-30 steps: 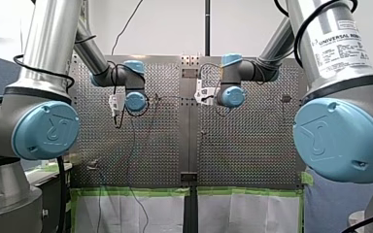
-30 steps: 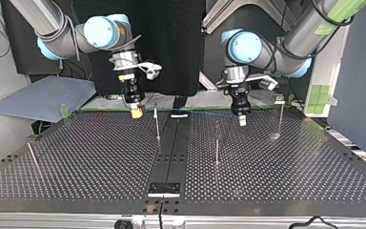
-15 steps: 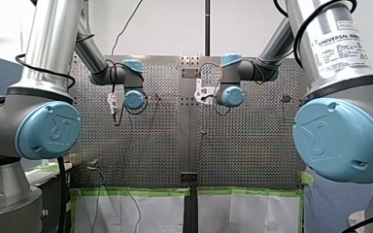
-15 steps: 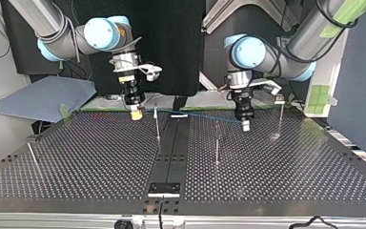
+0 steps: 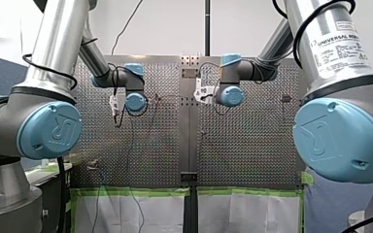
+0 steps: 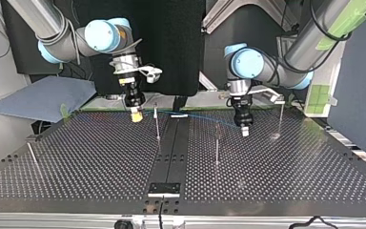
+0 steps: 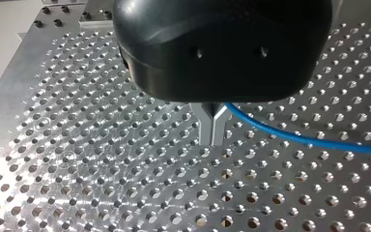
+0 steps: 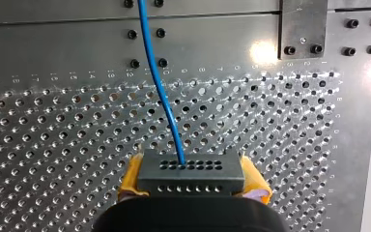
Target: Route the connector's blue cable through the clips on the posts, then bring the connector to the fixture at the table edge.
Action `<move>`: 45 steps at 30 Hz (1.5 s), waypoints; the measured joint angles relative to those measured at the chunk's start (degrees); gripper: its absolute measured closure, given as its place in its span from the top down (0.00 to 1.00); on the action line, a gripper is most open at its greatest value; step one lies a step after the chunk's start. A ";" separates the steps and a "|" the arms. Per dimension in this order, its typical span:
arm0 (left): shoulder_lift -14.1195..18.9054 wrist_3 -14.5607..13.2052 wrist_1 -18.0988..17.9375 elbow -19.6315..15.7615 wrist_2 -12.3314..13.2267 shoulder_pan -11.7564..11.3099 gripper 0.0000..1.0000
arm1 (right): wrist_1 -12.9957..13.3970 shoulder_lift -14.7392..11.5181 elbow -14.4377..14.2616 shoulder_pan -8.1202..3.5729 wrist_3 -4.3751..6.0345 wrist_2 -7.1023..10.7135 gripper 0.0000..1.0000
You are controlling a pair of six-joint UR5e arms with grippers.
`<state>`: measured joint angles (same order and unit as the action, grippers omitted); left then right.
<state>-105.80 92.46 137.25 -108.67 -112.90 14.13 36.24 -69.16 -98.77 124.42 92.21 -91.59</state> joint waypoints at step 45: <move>-4.48 1.43 1.83 5.78 5.57 -2.78 0.00 | 0.64 2.70 3.95 -7.00 1.11 3.44 0.00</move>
<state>-110.28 93.90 139.08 -102.89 -107.32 11.36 36.87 -66.46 -94.81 117.41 93.32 -88.15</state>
